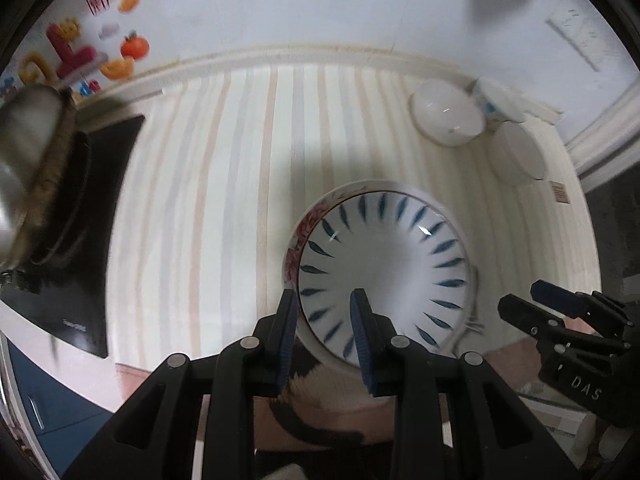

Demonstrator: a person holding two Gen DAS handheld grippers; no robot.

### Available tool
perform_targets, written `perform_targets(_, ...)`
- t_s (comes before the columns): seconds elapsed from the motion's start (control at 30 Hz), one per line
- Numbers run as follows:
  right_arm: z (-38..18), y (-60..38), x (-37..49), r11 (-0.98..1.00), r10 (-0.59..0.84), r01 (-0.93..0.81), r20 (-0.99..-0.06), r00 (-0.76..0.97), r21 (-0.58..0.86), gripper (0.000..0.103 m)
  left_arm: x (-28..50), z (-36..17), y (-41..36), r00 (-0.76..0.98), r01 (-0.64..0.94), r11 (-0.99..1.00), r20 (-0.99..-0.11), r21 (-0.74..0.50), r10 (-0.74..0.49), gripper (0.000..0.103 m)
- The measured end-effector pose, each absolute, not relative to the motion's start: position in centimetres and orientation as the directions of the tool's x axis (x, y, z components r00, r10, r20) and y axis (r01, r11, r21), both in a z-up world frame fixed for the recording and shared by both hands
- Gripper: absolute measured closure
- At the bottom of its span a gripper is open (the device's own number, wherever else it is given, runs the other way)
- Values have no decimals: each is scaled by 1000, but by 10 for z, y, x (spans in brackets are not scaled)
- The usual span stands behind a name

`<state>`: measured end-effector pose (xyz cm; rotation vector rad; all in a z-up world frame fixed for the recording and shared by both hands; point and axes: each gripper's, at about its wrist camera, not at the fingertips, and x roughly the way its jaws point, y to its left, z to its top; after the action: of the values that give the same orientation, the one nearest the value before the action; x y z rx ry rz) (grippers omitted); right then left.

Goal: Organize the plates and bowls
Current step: 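Open both grippers and lift them away from the plate stack, then reach both grippers to the plain white bowl and grasp its rim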

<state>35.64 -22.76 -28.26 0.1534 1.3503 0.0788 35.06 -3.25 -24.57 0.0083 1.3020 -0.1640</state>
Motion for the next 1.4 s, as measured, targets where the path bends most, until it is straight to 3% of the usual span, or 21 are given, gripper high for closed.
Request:
perform_targets(0.17, -230, -219, 322, 989, 123, 36, -941, 315, 141, 27, 323, -209, -28, 305, 153, 986, -945, -70, -115, 70)
perform_targets(0.27, -203, -215, 303, 991, 97, 49, -929, 357, 122, 17, 310, -190, -26, 322, 156, 984, -938, -84, -130, 56)
perform_targets(0.37, -182, -210, 287, 990, 83, 68, -916, 393, 119, 14, 300, -175, -22, 342, 157, 984, -930, -85, -135, 28)
perform_targets(0.47, -165, -209, 272, 988, 85, 82, -904, 419, 131, 12, 288, -159, -17, 371, 160, 983, -918, -88, -143, 25)
perform_targets(0.53, -154, -205, 261, 988, 78, 90, -896, 436, 130, 11, 282, -150, -12, 390, 163, 983, -909, -88, -146, 17)
perform_targets(1.03, -126, -197, 222, 976, 84, 139, -877, 473, 169, 8, 266, -129, -1, 425, 202, 970, -881, -134, -210, 16)
perform_targets(1.4, -167, -271, 304, 935, 219, 150, -858, 464, 320, 8, 361, -158, -62, 469, 183, 977, -863, -111, -186, 16)
